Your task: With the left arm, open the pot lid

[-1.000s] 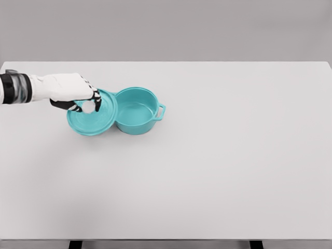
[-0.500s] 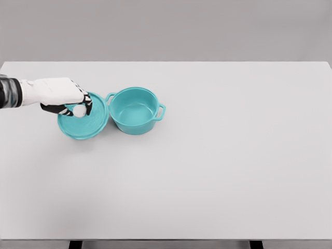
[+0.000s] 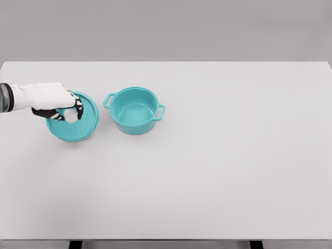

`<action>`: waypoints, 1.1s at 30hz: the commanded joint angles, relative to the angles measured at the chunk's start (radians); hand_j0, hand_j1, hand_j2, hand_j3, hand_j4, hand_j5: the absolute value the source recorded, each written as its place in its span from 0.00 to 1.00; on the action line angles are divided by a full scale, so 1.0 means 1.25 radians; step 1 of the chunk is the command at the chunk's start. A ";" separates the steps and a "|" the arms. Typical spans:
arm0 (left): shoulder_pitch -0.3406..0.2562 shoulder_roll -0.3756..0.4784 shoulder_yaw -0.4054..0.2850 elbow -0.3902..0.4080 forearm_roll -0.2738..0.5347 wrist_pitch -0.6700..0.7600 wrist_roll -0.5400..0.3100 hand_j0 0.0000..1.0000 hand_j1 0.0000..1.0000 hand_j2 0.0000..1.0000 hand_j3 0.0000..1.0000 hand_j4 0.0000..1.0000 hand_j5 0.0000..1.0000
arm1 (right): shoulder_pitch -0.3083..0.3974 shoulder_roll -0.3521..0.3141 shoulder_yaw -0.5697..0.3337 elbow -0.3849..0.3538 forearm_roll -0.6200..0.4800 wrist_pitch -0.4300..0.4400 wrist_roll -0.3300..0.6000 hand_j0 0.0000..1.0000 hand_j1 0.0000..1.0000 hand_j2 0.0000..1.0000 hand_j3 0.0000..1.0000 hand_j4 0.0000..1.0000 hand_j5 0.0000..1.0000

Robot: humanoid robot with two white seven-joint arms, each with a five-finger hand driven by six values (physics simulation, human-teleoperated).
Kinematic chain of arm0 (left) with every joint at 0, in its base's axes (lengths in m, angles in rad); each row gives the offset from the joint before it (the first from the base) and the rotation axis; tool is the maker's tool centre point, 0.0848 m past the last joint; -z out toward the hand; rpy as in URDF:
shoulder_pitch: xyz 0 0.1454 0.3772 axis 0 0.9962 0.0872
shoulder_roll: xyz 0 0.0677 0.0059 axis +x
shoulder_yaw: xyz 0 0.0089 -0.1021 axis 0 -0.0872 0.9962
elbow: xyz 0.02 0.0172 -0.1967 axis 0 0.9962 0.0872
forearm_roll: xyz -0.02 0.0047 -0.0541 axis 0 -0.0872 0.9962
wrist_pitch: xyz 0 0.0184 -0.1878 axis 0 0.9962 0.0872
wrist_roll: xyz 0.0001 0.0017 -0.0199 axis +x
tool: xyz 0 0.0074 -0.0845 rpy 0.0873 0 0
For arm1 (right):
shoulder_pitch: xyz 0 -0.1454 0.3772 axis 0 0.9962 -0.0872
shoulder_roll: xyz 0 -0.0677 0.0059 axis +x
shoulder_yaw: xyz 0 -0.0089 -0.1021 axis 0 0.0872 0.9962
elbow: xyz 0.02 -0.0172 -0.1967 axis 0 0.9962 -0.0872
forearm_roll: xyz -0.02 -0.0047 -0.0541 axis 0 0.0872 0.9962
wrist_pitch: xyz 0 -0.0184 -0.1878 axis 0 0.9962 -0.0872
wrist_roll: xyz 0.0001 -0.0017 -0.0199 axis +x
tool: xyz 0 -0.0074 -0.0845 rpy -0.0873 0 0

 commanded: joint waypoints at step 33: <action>0.043 -0.001 0.002 0.001 -0.005 0.002 0.000 0.85 0.85 0.85 0.85 0.85 0.85 | 0.000 0.000 0.000 0.000 0.000 0.000 0.000 1.00 1.00 1.00 1.00 1.00 1.00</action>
